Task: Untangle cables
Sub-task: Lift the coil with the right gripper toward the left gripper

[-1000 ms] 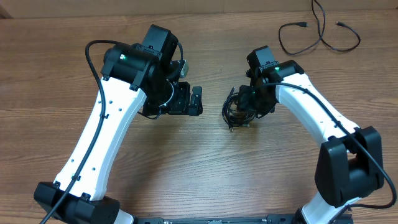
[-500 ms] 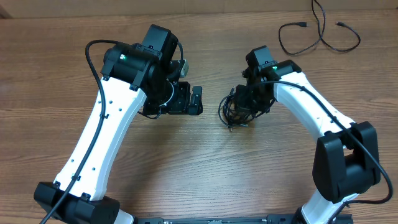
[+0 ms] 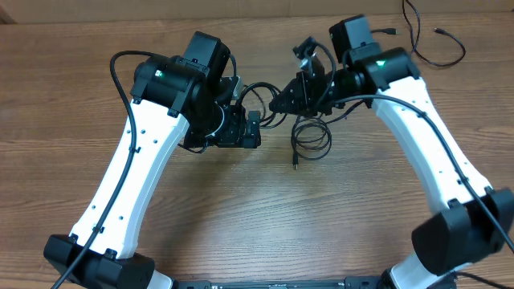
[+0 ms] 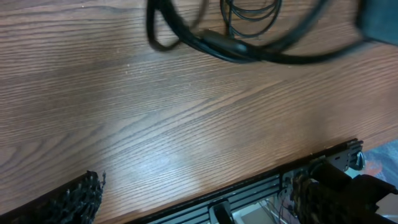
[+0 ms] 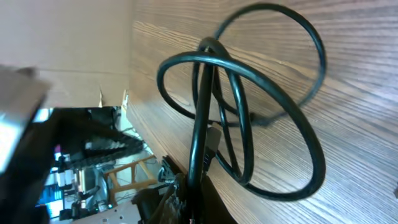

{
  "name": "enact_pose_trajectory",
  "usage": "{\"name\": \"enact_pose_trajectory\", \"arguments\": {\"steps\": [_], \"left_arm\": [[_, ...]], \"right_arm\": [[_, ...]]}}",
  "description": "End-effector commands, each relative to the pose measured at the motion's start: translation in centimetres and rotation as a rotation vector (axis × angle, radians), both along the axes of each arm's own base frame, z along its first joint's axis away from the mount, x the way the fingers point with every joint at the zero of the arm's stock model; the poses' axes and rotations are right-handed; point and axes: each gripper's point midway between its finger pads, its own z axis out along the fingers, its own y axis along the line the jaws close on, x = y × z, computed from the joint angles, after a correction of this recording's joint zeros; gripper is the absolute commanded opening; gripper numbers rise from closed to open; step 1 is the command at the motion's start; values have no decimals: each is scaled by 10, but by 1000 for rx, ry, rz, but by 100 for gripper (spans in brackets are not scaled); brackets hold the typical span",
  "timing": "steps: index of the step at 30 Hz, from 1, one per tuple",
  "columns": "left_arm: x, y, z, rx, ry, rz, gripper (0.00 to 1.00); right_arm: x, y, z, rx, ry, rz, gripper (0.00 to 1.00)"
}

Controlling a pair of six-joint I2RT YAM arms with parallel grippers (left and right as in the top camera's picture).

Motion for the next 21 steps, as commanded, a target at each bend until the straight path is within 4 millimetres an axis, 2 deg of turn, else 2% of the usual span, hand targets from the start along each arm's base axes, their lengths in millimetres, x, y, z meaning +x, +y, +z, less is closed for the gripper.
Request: {"name": "enact_pose_trajectory", "arguments": {"steps": [1, 3, 4, 5, 7, 9, 12, 18, 21], "left_arm": [[0, 0, 1, 12, -28, -30, 99], [1, 0, 1, 11, -31, -30, 100], [1, 0, 1, 11, -31, -30, 99], [2, 0, 1, 15, -34, -28, 100], [4, 3, 0, 31, -40, -10, 100], [6, 2, 0, 30, -49, -7, 100], [8, 2, -1, 29, -53, -7, 100], [19, 14, -8, 107, -82, 15, 99], [25, 12, -7, 102, -106, 17, 100]], "right_arm": [[6, -17, 0, -110, -50, -67, 4], [13, -42, -23, -289, 10, -211, 3], [15, -54, -31, -358, 38, -276, 4], [14, -57, -33, -380, 49, -291, 4], [8, -49, -29, -330, 63, -247, 4], [-3, -28, -14, -197, 43, -122, 4], [-10, -12, 1, -78, 45, -49, 4], [-12, -9, 4, -55, 48, -36, 4], [-13, -8, 4, -55, 48, -33, 4]]}}
